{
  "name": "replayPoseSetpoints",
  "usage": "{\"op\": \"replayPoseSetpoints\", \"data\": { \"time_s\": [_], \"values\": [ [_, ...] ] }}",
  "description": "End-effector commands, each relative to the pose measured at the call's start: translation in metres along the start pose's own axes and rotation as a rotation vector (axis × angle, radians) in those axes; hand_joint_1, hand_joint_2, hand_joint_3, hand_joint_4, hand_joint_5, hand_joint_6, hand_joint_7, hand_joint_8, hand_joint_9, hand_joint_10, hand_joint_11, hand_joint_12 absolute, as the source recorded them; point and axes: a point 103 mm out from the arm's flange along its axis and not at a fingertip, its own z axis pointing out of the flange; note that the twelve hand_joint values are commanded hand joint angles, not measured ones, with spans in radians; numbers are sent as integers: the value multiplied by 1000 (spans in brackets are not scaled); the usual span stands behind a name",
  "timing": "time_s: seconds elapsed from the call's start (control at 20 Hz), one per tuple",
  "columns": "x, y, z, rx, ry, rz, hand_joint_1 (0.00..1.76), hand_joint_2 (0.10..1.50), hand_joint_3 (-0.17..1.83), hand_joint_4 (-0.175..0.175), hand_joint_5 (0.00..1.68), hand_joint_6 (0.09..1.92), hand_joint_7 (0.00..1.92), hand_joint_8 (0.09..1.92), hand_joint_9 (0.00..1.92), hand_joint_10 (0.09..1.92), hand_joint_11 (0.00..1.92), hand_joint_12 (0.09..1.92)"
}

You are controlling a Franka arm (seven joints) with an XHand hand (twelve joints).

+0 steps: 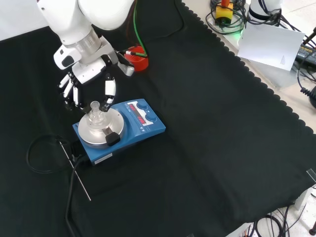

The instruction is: Place the round-bottom flask on the heater.

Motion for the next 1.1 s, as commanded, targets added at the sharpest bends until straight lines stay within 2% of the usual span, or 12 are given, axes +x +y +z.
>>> {"op": "replayPoseSetpoints", "data": {
  "time_s": [0.05, 0.2, 0.4, 0.5, 0.55, 0.65, 0.75, 0.85, 1.1],
  "values": [
    [-1, 3, 4, 16, -4, -16, 1081, 674, 780, 175, 1110, 1013, 510, 724, 771, 590, 290, 1370],
    [-5, 4, 6, 42, 25, -18, 1077, 688, 755, 175, 1104, 1008, 487, 724, 761, 591, 289, 1371],
    [-10, 2, 6, 67, 47, -24, 1047, 840, 477, 175, 1057, 971, 374, 766, 668, 652, 253, 1387],
    [-11, 0, 4, 83, 59, -27, 944, 790, 487, 12, 923, 898, 311, 773, 605, 688, 219, 1395],
    [-12, -1, 3, 86, 58, -31, 911, 750, 532, -34, 825, 887, 275, 774, 573, 702, 204, 1401],
    [-13, -4, 1, 82, 58, -35, 877, 704, 583, -70, 668, 861, 227, 772, 529, 713, 185, 1406],
    [-12, -8, -2, 74, 56, -41, 858, 678, 596, -75, 516, 804, 197, 766, 502, 714, 170, 1407],
    [-10, -13, -4, 68, 55, -44, 849, 663, 600, -73, 438, 743, 182, 765, 485, 724, 156, 1416],
    [-9, -34, -18, 13, 42, -52, 835, 648, 592, -66, 380, 601, 166, 765, 462, 741, 136, 1424]
  ]
}}
